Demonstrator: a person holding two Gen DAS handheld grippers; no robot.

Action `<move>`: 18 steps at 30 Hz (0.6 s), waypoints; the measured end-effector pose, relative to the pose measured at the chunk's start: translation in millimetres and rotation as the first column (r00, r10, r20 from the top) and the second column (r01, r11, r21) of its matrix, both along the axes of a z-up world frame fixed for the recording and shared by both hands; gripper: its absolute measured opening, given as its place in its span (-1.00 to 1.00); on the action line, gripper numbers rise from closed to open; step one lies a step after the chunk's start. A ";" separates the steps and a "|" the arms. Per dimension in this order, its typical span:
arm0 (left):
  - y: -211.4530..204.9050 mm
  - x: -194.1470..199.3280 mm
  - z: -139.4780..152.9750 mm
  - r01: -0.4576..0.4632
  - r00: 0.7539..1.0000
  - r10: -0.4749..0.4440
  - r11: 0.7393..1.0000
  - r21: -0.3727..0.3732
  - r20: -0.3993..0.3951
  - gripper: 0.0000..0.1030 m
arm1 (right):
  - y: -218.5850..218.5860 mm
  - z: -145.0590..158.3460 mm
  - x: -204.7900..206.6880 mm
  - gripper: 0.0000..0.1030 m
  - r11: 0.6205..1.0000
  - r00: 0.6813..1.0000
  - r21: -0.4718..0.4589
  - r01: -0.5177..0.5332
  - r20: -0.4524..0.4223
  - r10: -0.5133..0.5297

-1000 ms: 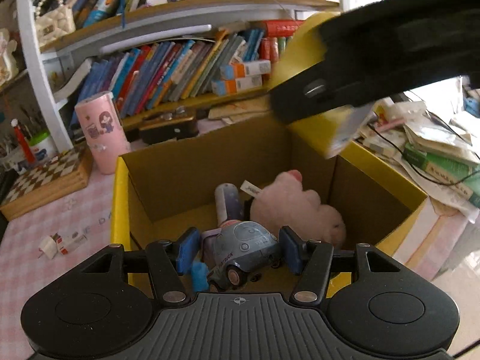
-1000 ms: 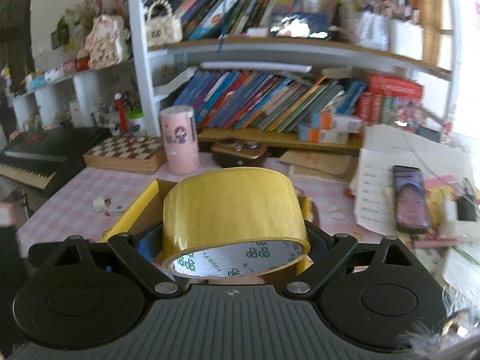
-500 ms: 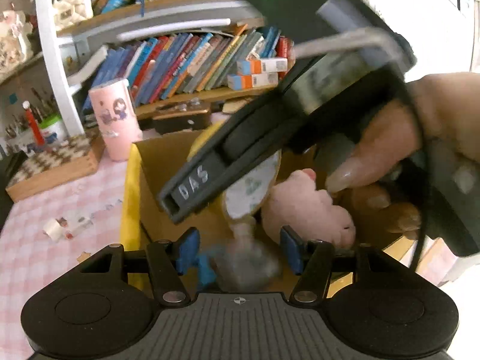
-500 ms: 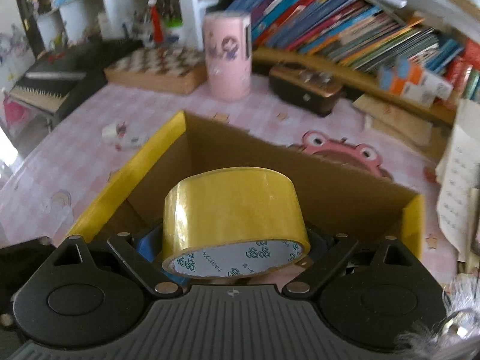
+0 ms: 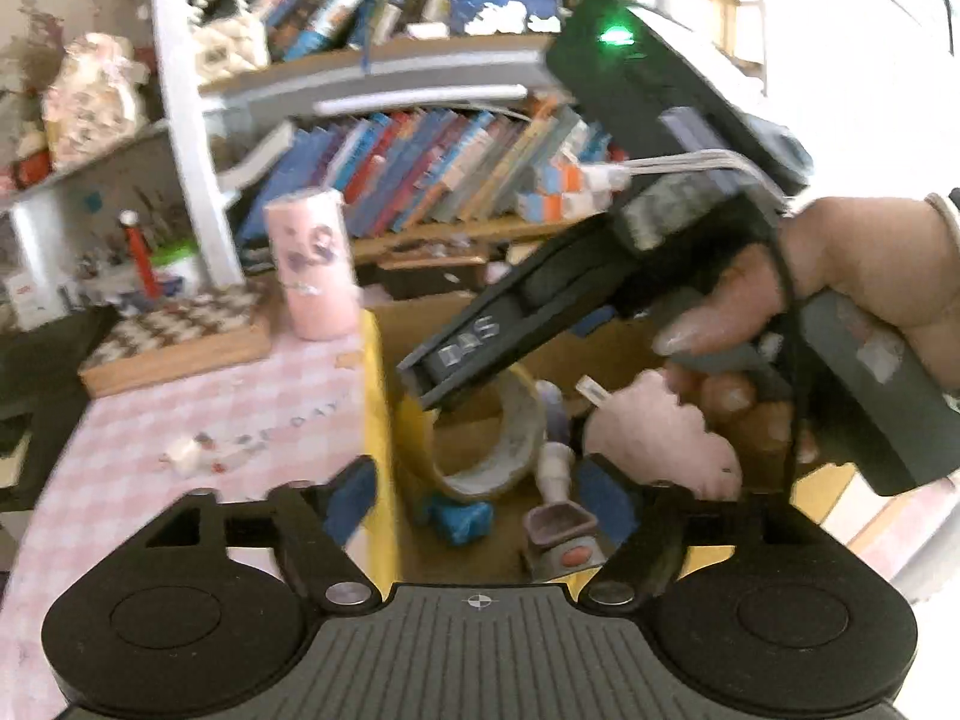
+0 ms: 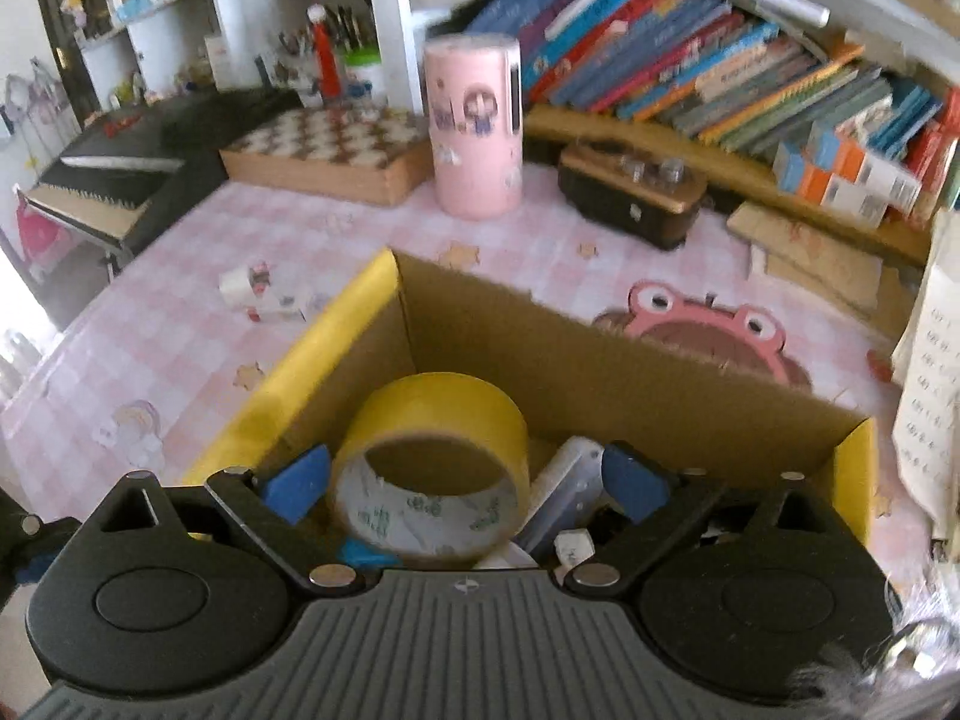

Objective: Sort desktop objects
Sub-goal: 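Lower the yellow tape roll into the box and open the right tool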

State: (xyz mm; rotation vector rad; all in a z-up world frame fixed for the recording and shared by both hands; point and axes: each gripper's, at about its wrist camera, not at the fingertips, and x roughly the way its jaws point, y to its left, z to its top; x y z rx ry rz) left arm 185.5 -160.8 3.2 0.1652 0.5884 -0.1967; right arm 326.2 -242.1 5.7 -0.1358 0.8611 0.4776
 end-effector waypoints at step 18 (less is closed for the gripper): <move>57.9 -57.4 42.1 -0.051 0.985 0.065 0.995 -0.090 0.161 0.80 | -34.6 59.1 -118.6 0.90 0.968 0.944 0.125 0.220 0.222 -0.243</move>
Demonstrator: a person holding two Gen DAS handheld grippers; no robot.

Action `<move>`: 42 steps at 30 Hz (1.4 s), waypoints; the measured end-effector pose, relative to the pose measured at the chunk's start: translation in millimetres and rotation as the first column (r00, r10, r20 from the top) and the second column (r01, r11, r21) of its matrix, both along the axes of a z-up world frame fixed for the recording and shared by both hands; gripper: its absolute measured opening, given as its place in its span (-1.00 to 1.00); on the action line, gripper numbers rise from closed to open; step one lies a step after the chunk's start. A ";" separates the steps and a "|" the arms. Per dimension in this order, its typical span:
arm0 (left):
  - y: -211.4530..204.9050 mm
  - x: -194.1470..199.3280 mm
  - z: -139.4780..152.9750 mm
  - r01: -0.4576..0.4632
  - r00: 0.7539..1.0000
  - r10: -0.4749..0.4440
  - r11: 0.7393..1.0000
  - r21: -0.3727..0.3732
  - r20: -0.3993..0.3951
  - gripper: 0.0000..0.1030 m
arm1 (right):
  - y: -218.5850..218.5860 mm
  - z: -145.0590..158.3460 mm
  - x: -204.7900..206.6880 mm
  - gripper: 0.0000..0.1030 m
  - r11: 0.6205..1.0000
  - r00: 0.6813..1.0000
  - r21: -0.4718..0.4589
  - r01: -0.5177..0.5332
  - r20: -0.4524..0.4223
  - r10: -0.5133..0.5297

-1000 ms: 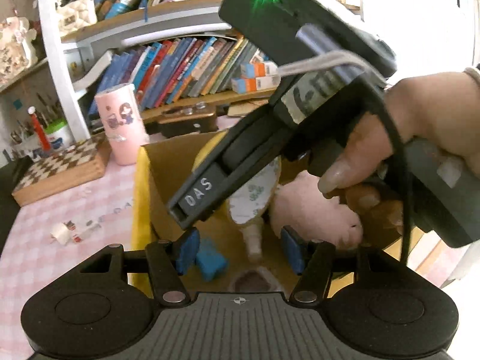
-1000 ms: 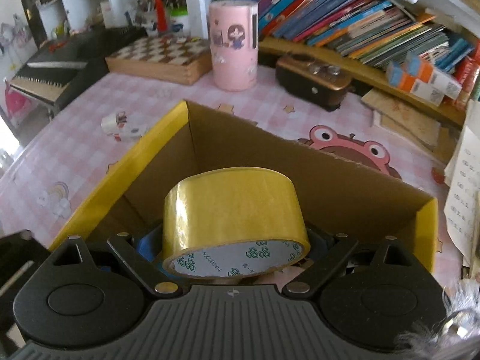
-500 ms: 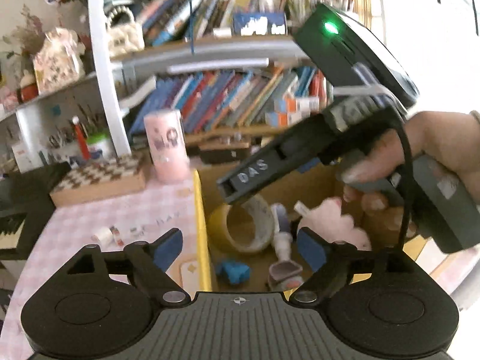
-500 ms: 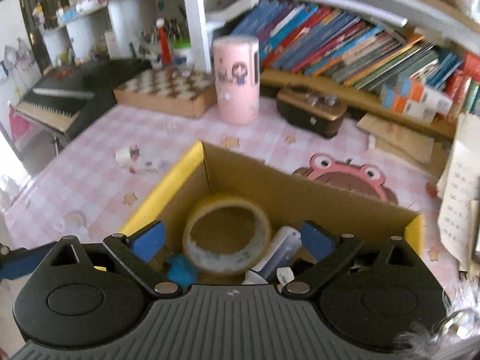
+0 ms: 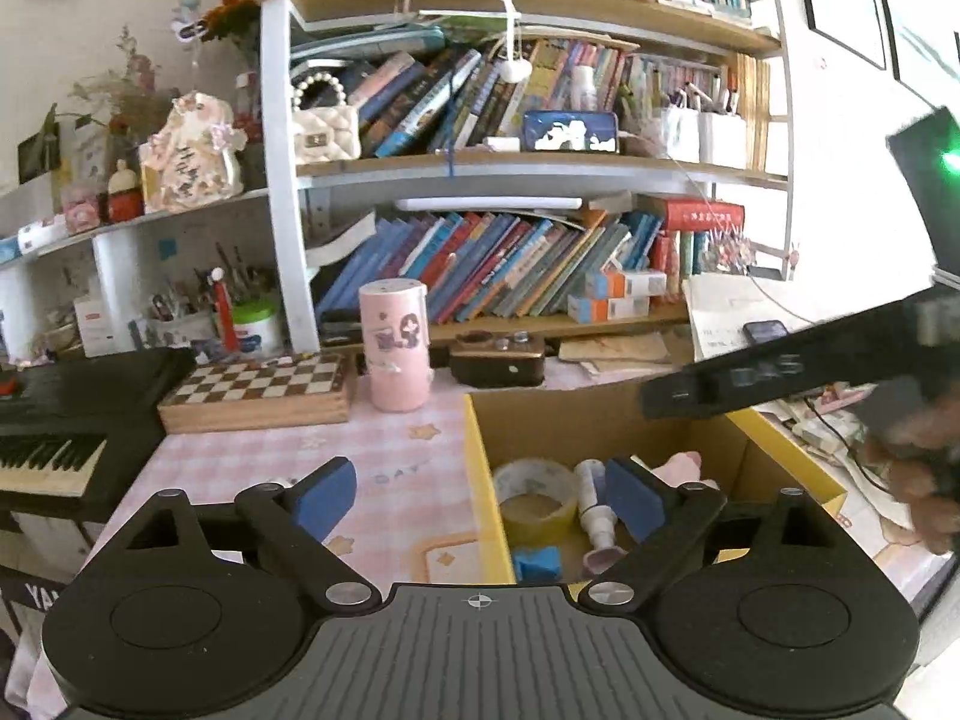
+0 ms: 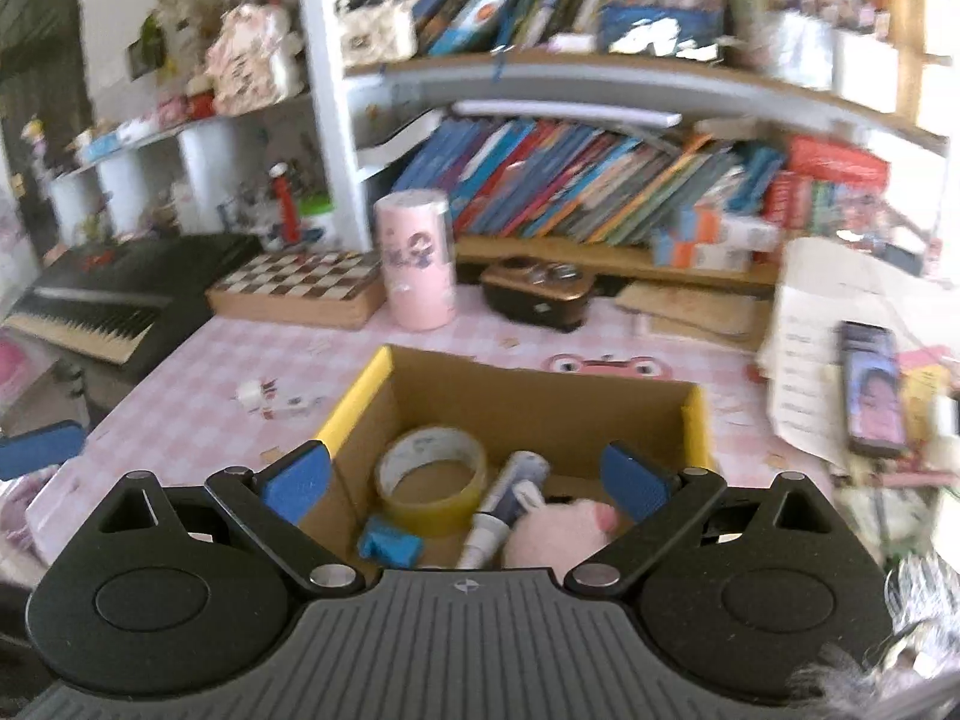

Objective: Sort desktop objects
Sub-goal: 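Lower the yellow tape roll into the box and open the right tool, then withdraw both tools from the yellow box back over the table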

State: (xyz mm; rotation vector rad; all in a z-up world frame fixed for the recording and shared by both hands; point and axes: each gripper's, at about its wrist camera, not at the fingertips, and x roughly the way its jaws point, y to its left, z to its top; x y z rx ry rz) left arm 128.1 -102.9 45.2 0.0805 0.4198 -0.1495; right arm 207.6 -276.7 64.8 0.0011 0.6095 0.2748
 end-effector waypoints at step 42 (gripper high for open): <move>137.0 -79.5 -50.1 0.109 0.980 -0.099 0.993 0.047 -0.171 0.85 | 143.6 -72.6 -193.7 0.83 0.943 0.939 -0.044 0.330 -0.088 -0.333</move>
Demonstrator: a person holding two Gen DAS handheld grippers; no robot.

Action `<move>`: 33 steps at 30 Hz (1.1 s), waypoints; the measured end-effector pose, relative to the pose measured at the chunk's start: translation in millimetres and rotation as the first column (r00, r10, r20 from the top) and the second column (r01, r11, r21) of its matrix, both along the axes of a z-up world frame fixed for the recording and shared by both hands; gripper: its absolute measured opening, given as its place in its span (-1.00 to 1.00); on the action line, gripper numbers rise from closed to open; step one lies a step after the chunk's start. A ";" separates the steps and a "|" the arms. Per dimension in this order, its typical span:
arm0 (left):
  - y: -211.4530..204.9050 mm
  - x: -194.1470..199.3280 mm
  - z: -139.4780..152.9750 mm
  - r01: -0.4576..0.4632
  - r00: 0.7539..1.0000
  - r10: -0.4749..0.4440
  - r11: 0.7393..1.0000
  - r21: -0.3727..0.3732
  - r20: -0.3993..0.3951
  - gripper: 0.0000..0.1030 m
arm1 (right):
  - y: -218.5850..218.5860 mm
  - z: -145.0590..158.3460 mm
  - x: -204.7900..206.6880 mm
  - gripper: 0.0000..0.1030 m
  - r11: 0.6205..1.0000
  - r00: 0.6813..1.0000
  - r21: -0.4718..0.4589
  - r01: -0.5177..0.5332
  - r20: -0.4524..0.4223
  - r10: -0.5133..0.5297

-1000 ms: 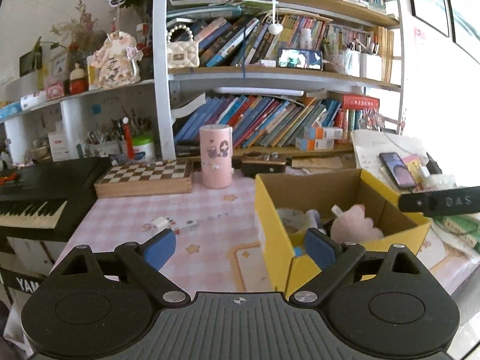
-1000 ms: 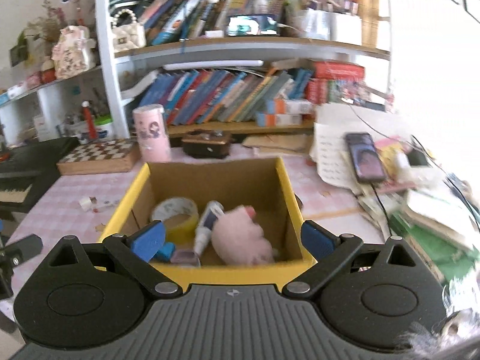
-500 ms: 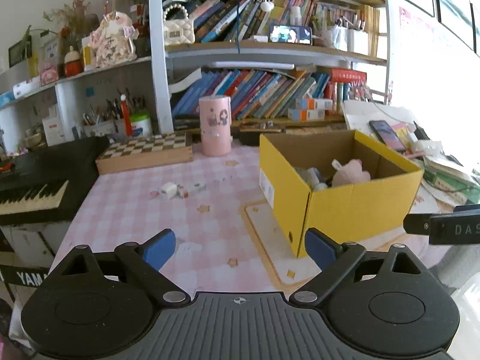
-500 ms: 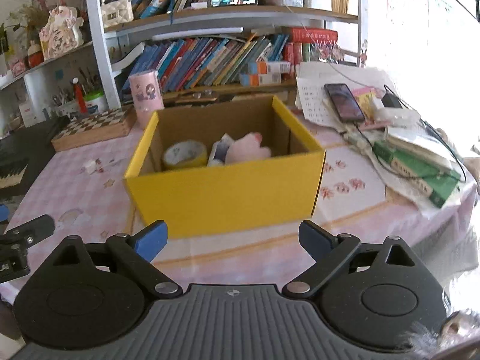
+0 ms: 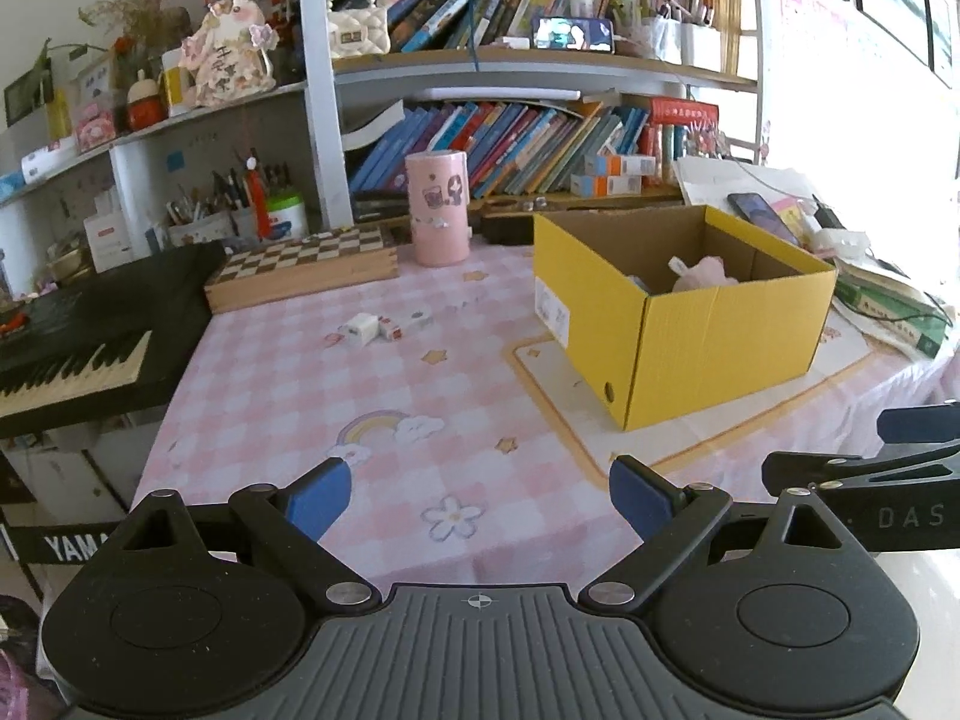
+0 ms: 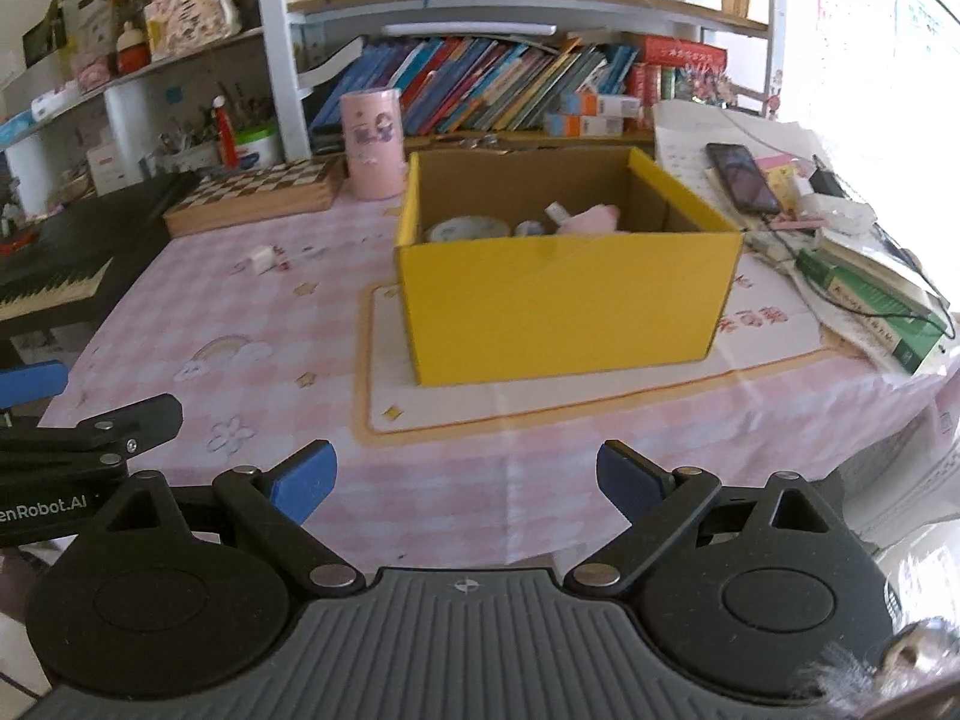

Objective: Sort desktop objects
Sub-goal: 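Withdraw both tools from the yellow box back over the table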

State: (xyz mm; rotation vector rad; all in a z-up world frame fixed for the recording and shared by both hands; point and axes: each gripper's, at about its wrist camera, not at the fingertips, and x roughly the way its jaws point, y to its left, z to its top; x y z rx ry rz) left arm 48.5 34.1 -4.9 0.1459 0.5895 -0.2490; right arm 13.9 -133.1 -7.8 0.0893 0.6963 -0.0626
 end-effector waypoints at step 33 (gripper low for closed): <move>101.2 -6.9 2.4 -0.142 0.989 0.143 0.990 -0.027 0.034 0.85 | 105.8 3.2 20.0 0.53 0.981 0.981 -0.018 -0.191 0.012 0.192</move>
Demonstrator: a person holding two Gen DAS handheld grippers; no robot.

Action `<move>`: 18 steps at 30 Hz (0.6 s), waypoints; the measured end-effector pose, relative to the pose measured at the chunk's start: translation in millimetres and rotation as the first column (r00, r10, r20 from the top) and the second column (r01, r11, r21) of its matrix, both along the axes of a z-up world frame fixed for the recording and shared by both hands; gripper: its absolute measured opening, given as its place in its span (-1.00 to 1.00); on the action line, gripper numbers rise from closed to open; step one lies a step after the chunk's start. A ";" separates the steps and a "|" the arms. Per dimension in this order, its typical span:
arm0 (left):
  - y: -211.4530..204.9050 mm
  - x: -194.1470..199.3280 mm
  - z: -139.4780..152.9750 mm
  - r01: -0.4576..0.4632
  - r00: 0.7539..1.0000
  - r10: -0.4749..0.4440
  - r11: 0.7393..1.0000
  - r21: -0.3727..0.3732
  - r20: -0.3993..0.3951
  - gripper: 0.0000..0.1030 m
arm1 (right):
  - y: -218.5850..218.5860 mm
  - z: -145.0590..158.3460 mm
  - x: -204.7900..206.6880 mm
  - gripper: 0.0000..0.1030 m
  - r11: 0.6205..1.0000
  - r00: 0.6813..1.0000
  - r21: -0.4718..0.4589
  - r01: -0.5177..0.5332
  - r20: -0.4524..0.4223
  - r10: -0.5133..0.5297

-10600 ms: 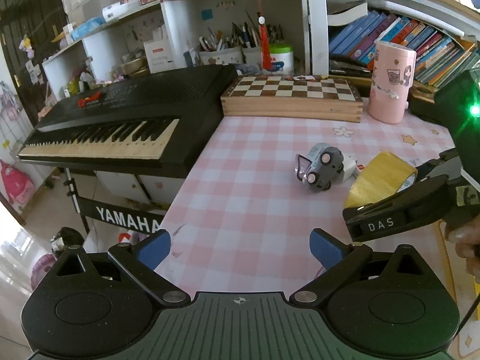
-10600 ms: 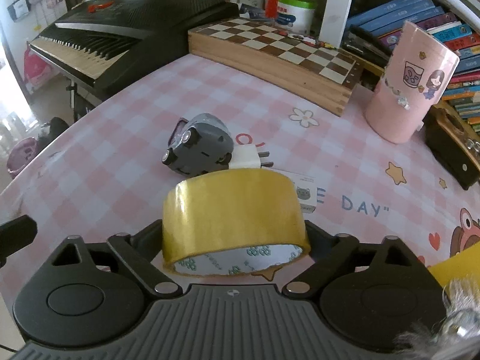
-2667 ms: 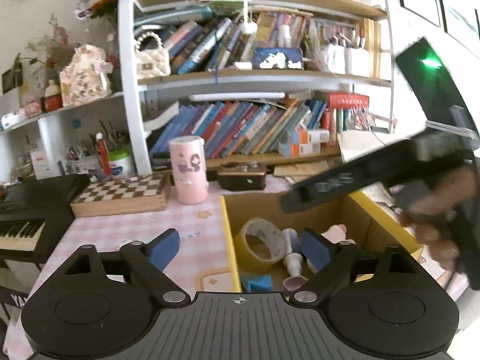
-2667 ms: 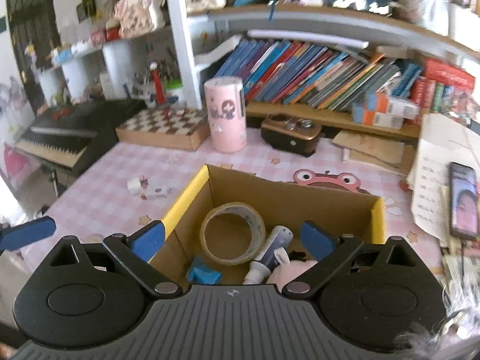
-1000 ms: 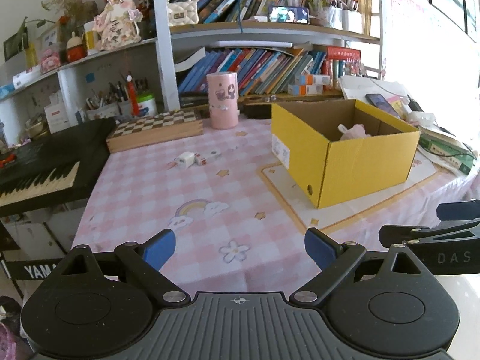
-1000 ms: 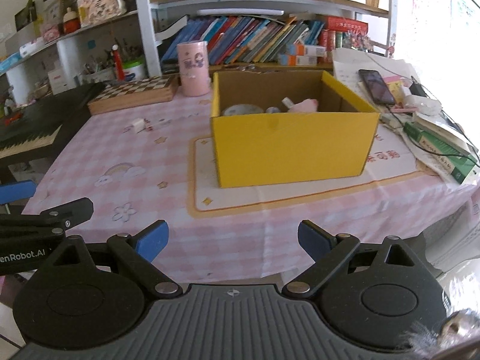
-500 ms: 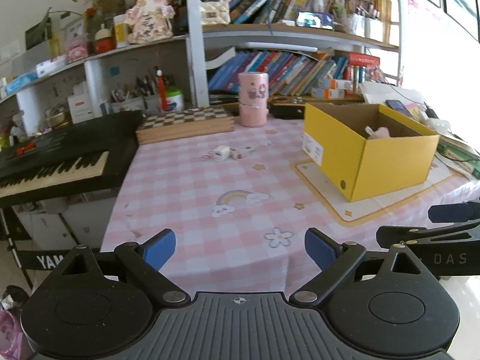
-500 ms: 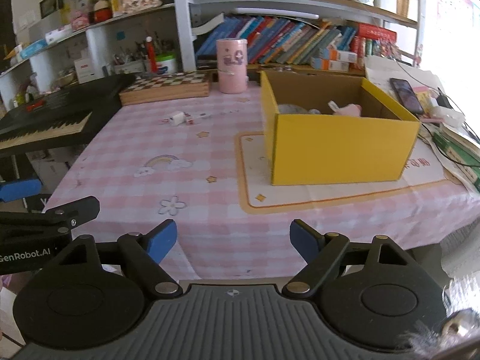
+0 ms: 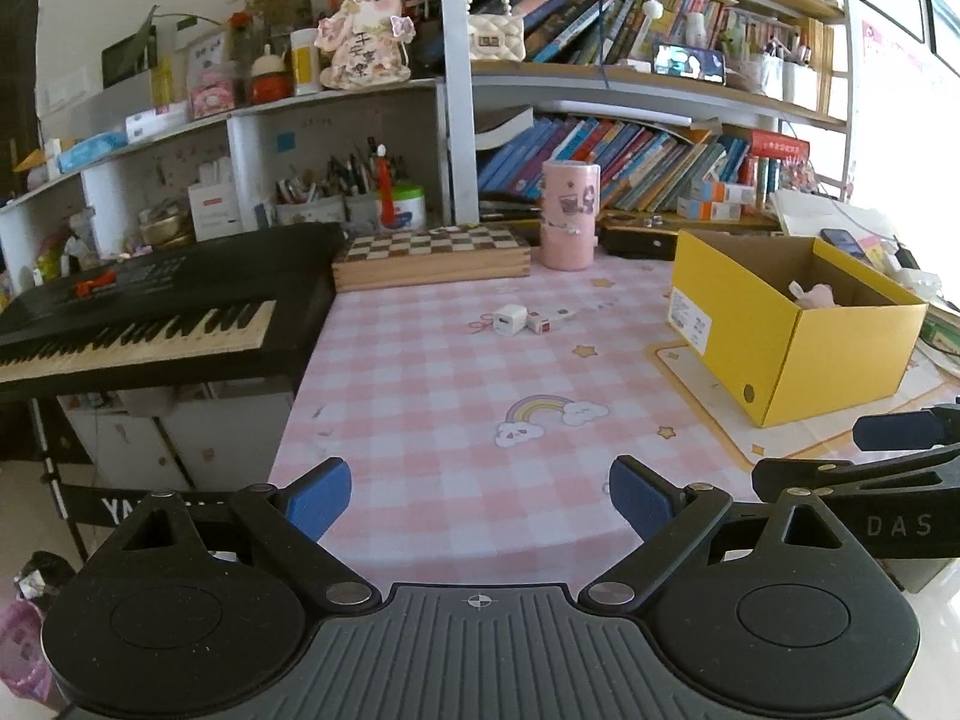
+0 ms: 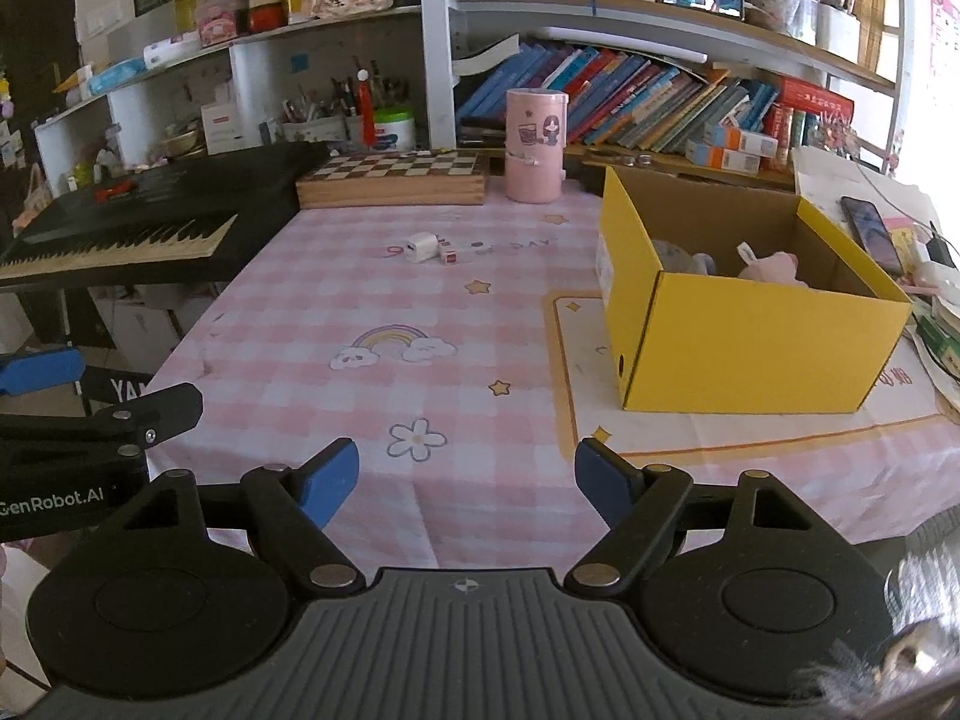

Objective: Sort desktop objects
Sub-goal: 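Withdraw both tools from the yellow box back over the table, then move the right tool to the small white box and grasp it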

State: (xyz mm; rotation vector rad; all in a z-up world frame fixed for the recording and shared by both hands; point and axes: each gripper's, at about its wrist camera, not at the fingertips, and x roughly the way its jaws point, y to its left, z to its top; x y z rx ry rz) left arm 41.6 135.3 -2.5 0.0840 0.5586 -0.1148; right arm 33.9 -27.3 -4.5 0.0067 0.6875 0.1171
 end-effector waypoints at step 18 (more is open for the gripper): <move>-15.3 54.8 -10.2 -0.028 0.999 0.029 1.000 0.010 -0.042 0.85 | -9.6 -12.5 67.8 0.51 0.998 0.997 0.008 -0.058 -0.047 0.058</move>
